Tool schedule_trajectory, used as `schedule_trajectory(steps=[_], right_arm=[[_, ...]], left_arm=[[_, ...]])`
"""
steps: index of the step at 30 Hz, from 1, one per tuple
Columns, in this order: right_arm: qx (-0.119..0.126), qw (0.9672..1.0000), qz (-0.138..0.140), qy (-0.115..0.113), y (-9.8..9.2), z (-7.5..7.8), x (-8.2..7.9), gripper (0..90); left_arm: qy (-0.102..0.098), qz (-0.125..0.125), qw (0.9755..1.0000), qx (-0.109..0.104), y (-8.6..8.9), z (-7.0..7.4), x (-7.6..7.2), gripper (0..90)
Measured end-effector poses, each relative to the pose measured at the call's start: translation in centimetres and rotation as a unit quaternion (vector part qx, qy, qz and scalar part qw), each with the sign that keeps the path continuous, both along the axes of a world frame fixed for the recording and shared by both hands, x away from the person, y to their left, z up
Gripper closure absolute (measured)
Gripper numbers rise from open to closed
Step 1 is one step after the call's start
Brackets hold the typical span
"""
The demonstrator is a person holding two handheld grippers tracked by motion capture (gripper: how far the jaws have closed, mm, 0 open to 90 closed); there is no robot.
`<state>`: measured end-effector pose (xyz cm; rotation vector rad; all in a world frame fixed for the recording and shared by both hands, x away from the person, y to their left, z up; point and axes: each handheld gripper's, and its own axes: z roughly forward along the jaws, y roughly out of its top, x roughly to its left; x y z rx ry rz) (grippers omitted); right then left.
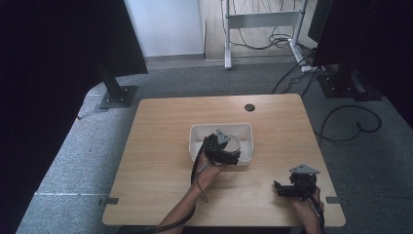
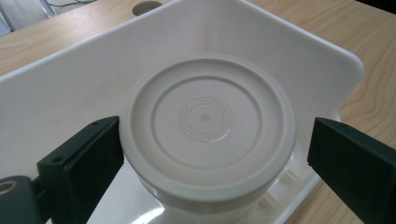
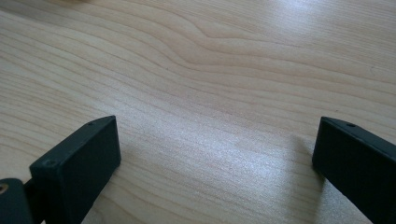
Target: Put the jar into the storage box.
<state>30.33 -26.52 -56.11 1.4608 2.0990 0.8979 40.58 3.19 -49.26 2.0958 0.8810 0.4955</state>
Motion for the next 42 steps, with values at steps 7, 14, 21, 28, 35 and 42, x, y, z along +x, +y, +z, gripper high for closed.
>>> schedule_trajectory(steps=[7,14,21,28,35,42], right_arm=[[0.0,1.0,0.0,0.0,0.0,0.0,0.0,0.6],[0.0,1.0,0.0,0.0,0.0,0.0,0.0,0.6],[0.0,1.0,0.0,0.0,0.0,0.0,0.0,0.6],[0.0,1.0,0.0,0.0,0.0,0.0,0.0,0.6],[0.0,1.0,0.0,0.0,0.0,0.0,0.0,0.6],[0.0,1.0,0.0,0.0,0.0,0.0,0.0,0.6]], left_arm=[[0.0,-0.005,1.0,-0.004,0.7,0.4,-0.3,3.7],[0.0,-0.012,0.9999,-0.008,1.1,0.7,-0.7,3.8],[0.0,-0.02,0.9997,-0.011,1.5,1.0,-1.2,3.9],[-0.001,-0.029,0.9995,-0.014,1.8,1.3,-1.7,4.0],[-0.003,-0.038,0.9992,-0.015,2.3,1.6,-2.2,4.2],[0.0,-0.043,0.9989,-0.018,3.1,1.6,-2.5,4.3]])
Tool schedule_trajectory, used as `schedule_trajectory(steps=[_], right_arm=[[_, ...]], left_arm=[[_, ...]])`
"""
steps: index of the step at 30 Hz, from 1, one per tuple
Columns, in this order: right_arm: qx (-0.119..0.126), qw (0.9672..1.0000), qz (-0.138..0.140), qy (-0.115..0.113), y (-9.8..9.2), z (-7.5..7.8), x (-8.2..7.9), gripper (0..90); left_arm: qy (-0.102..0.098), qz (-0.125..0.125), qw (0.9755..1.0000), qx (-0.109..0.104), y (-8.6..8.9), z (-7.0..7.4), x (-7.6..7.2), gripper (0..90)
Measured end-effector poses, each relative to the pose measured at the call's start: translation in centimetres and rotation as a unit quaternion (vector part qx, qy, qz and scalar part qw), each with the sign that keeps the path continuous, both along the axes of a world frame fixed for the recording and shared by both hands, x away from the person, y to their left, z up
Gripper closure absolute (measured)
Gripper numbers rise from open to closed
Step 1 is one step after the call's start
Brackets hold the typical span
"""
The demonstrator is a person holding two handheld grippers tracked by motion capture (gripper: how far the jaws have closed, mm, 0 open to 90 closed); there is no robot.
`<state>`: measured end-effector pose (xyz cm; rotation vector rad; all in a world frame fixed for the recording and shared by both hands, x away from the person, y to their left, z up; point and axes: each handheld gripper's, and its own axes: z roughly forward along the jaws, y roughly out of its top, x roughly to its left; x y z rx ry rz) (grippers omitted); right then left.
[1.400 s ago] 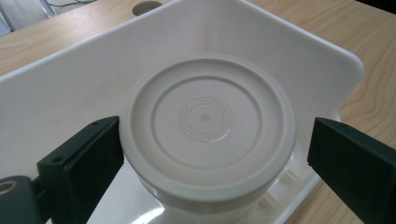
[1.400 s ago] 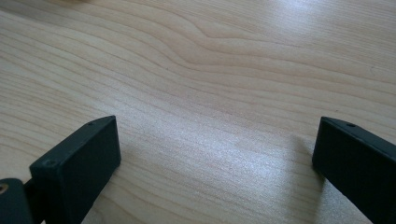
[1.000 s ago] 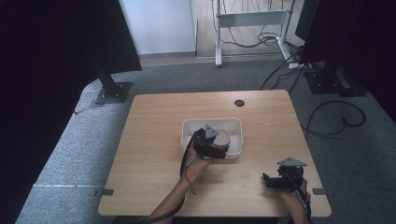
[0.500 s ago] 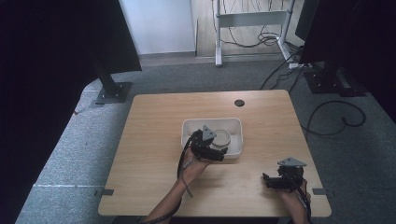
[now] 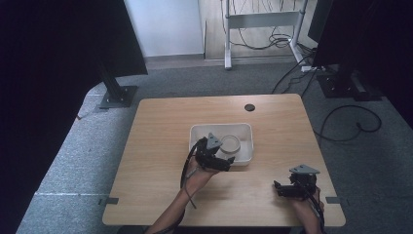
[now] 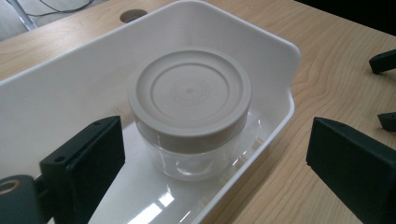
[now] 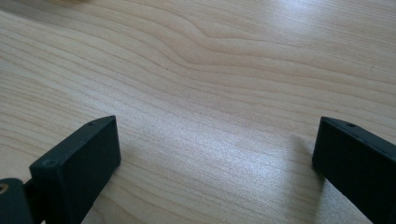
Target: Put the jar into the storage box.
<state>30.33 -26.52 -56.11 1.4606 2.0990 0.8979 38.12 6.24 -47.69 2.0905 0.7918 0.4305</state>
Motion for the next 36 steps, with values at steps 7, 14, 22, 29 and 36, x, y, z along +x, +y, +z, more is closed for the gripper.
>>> schedule_trajectory(steps=[7,14,22,29,36], right_arm=[[0.0,1.0,0.0,0.0,0.0,0.0,0.0,0.6],[0.0,1.0,0.0,0.0,0.0,0.0,0.0,0.6],[0.0,1.0,0.0,0.0,0.0,0.0,0.0,0.6],[0.0,1.0,0.0,0.0,0.0,0.0,0.0,0.6],[0.0,1.0,0.0,0.0,0.0,0.0,0.0,0.6]], left_arm=[[-0.001,-0.005,1.0,0.001,0.5,-0.1,-0.3,4.4],[-0.001,-0.008,1.0,-0.001,1.2,0.0,-0.6,4.4],[-0.003,-0.009,0.9999,-0.006,2.4,-0.1,-1.0,4.6],[-0.003,-0.011,0.9999,-0.009,3.2,-0.1,-1.3,4.6],[-0.004,-0.009,0.9999,-0.012,4.2,-0.3,-1.7,4.6]])
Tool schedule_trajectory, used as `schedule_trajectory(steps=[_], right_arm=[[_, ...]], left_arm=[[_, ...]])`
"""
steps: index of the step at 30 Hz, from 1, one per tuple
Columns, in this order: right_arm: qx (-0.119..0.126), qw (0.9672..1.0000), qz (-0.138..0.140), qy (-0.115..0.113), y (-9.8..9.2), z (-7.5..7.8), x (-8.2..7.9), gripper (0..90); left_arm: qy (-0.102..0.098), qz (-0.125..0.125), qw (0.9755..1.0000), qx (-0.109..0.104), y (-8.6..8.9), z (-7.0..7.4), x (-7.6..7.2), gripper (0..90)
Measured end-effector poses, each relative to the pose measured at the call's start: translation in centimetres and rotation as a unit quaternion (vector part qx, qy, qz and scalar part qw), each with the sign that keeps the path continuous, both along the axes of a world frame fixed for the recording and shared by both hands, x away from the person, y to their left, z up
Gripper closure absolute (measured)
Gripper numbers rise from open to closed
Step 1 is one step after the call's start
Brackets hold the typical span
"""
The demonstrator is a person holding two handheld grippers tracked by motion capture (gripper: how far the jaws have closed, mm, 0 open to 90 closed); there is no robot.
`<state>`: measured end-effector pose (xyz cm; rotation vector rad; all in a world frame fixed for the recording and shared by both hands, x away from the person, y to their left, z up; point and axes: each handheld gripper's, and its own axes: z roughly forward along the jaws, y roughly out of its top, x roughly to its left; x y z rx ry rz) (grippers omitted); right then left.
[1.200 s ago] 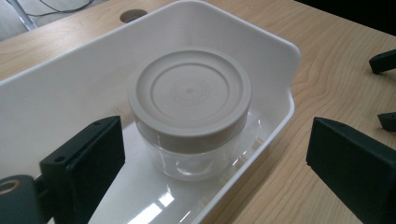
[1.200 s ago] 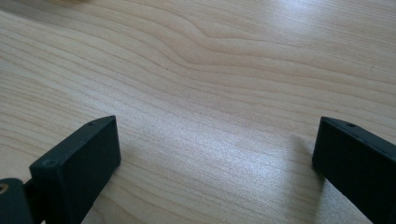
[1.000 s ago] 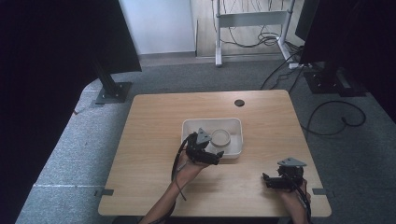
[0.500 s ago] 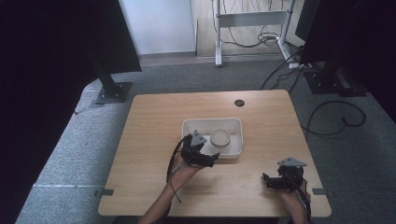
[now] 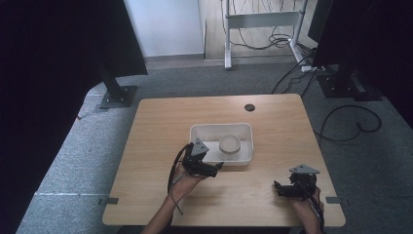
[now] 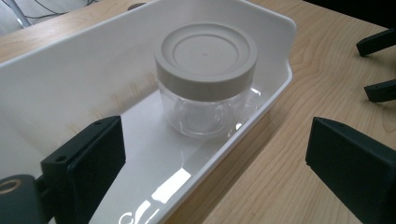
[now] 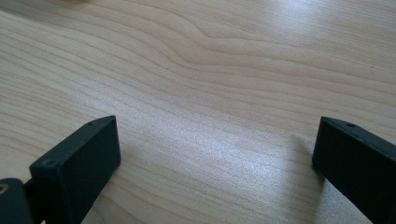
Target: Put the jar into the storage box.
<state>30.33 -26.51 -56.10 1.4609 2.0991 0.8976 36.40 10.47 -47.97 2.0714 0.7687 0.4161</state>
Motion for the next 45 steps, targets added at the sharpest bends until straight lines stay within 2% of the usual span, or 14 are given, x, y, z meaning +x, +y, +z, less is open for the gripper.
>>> schedule_trajectory(steps=[8,24,30,37,45], right_arm=[[0.0,1.0,0.0,0.0,0.0,0.0,0.0,0.6],[0.0,1.0,0.0,0.0,0.0,0.0,0.0,0.6],[0.0,1.0,0.0,0.0,0.0,0.0,0.0,0.6],[0.0,1.0,0.0,0.0,0.0,0.0,0.0,0.6],[0.0,1.0,0.0,0.0,0.0,0.0,0.0,0.6]], left_arm=[[0.002,0.003,1.0,0.001,1.5,-0.3,-0.5,4.7],[0.0,0.012,0.9998,-0.014,4.3,-1.1,-2.1,4.7],[0.0,0.014,0.9997,-0.018,5.1,-1.8,-2.6,4.7],[-0.001,0.015,0.9998,-0.011,5.9,-2.8,-3.2,4.7],[0.012,0.024,0.9996,-0.004,6.6,-4.5,-3.8,4.7]])
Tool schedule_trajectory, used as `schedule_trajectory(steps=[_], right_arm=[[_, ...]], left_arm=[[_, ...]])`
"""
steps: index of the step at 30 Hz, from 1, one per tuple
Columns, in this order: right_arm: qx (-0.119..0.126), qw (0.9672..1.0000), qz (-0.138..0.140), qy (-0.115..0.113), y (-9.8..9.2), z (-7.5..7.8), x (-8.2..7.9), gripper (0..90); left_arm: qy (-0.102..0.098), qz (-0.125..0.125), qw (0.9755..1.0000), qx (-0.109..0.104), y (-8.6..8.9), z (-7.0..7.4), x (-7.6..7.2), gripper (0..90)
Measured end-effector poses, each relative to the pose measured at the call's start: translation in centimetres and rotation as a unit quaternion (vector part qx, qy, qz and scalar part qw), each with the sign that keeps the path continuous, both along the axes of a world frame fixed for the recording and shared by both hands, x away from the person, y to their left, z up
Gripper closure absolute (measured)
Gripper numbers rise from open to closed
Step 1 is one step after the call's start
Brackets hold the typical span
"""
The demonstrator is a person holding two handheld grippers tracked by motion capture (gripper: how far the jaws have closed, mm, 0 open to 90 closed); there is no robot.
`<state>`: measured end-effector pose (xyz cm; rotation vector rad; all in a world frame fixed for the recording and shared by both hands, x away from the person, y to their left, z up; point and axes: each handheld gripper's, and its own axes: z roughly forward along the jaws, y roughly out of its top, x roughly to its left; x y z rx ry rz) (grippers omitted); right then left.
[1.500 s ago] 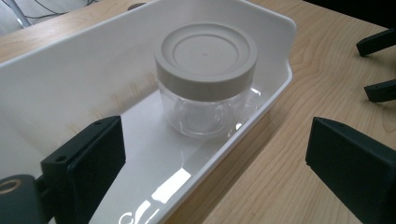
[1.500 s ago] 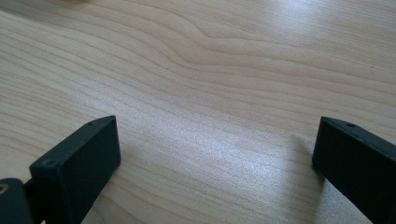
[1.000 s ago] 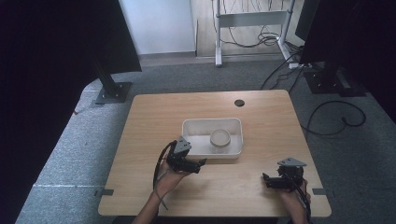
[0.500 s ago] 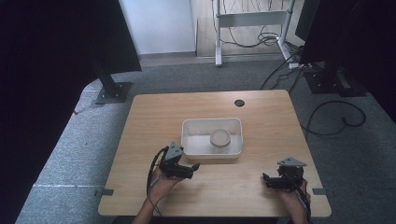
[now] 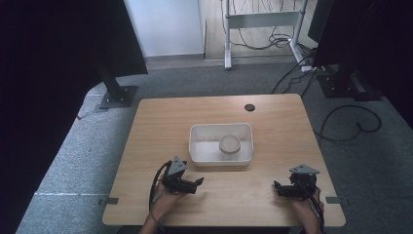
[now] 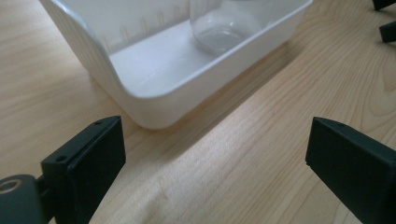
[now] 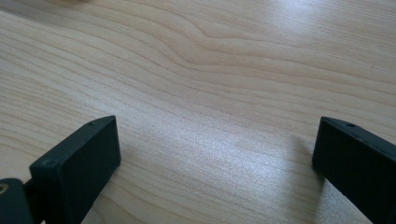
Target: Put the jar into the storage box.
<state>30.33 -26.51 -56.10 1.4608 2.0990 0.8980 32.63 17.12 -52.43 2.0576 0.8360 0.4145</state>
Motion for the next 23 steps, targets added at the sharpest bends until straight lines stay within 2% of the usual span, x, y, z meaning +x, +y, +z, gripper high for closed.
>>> schedule_trajectory(steps=[8,17,20,23], right_arm=[[0.0,1.0,0.0,0.0,0.0,0.0,0.0,0.6],[0.0,1.0,0.0,0.0,0.0,0.0,0.0,0.7],[0.0,1.0,0.0,0.0,0.0,0.0,-0.1,0.7],[0.0,1.0,-0.001,0.0,0.0,0.0,-0.1,0.7]], left_arm=[[0.014,0.01,0.9994,0.029,0.5,-1.4,-0.5,4.9],[0.033,0.014,0.9968,0.072,0.5,-2.6,-0.8,4.9],[0.035,0.011,0.996,0.081,0.4,-2.8,-0.8,5.0],[0.036,0.01,0.9961,0.08,0.3,-2.8,-0.8,5.1]])
